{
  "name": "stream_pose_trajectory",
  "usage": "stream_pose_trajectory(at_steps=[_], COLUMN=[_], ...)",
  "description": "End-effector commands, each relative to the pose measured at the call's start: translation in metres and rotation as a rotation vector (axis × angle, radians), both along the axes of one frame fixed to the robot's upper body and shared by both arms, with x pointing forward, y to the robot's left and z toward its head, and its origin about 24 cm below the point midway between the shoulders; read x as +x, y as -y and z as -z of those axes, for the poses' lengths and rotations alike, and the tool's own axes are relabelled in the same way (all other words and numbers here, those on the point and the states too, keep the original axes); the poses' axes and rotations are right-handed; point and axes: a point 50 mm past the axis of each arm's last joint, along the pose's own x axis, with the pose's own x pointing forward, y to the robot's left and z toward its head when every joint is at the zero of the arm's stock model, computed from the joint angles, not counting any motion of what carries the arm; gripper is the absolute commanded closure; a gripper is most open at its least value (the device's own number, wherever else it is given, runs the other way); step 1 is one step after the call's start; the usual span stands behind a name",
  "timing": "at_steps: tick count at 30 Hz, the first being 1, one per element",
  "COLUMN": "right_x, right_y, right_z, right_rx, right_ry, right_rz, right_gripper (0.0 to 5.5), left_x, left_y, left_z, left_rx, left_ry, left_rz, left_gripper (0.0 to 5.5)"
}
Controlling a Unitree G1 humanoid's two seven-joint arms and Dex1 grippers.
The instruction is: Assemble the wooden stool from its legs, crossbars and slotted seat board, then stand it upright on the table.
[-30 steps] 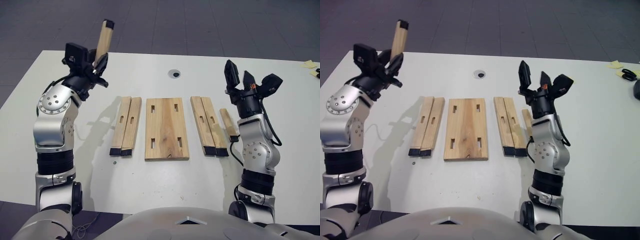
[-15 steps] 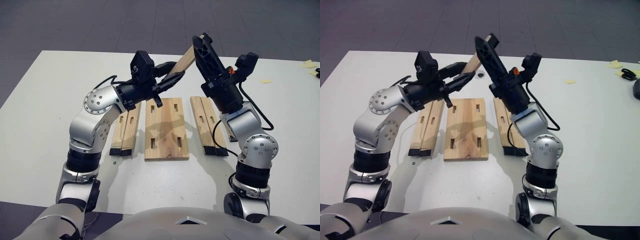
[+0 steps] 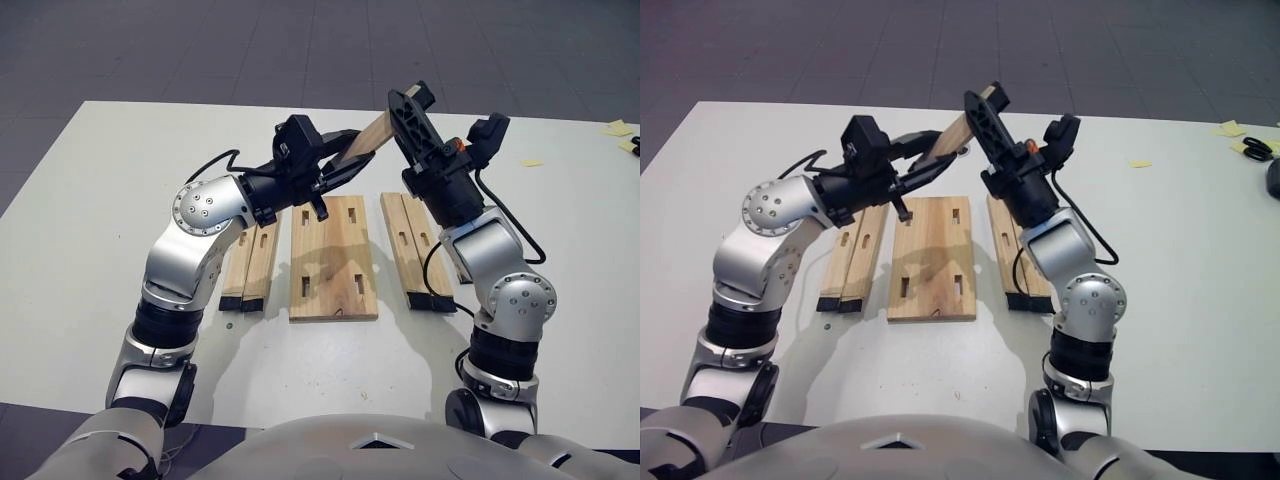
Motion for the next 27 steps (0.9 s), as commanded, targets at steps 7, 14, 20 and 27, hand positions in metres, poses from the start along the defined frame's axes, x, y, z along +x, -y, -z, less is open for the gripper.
stream_pose_trajectory(at_steps=[7, 14, 20, 27], right_x=[-0.001, -0.004, 0.002, -0.021], right_y=[0.002, 0.0, 0.016, 0.074], right_z=[0.002, 0.004, 0.003, 0.046], right_rx=[-0.065, -0.077, -0.093, -0.391], right_ry=[0.0, 0.018, 0.033, -0.146], right_rz=[0.007, 0.009, 0.179, 0.483], right_gripper=[4.4, 5.06, 5.07, 5.07], left_x=[-0.004, -0.007, -0.002, 0.009], left_y=[0.004, 0.007, -0.003, -0.05], left_z=[0.004, 0.012, 0.008, -0.028], left_rx=[0.074, 0.068, -0.038, -0.383], left_ry=[0.072, 0.05, -0.055, -0.284], left_rz=[0.017, 0.005, -0.049, -0.109], left_gripper=[4.22, 4.22, 3.36, 2.13])
